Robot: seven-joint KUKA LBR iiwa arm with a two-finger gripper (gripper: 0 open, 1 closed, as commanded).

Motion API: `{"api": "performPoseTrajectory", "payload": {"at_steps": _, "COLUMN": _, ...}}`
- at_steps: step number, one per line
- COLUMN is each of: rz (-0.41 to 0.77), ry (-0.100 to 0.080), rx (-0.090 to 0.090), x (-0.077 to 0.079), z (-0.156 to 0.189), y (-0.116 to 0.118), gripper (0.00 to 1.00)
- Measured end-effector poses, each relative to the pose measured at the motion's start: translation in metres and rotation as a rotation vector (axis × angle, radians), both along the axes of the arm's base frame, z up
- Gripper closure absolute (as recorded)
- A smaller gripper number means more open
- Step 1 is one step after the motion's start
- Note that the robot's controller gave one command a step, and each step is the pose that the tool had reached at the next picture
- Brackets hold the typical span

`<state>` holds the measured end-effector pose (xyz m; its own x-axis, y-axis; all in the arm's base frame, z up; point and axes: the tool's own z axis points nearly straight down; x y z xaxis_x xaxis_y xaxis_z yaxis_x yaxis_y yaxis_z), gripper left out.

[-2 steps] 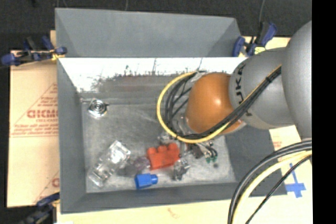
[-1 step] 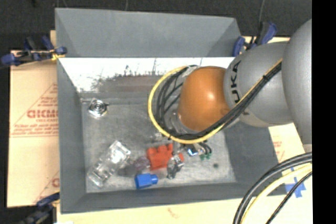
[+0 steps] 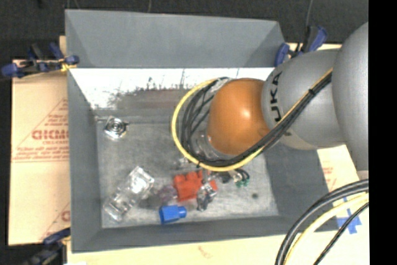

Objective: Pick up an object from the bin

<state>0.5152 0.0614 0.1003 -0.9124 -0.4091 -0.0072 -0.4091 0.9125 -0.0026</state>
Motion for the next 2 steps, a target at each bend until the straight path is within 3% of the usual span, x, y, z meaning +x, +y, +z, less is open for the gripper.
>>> {"api": "performPoseTrajectory", "payload": {"at_steps": 1, "rz": 0.033, "ry": -0.003, "rx": 0.002, "x": -0.0011, "z": -0.028, "y": -0.008, "gripper": 0.0}}
{"api": "performPoseTrajectory", "payload": {"at_steps": 2, "rz": 0.032, "ry": 0.001, "rx": 0.001, "x": 0.0007, "z": -0.026, "y": -0.0075, "gripper": 0.0}}
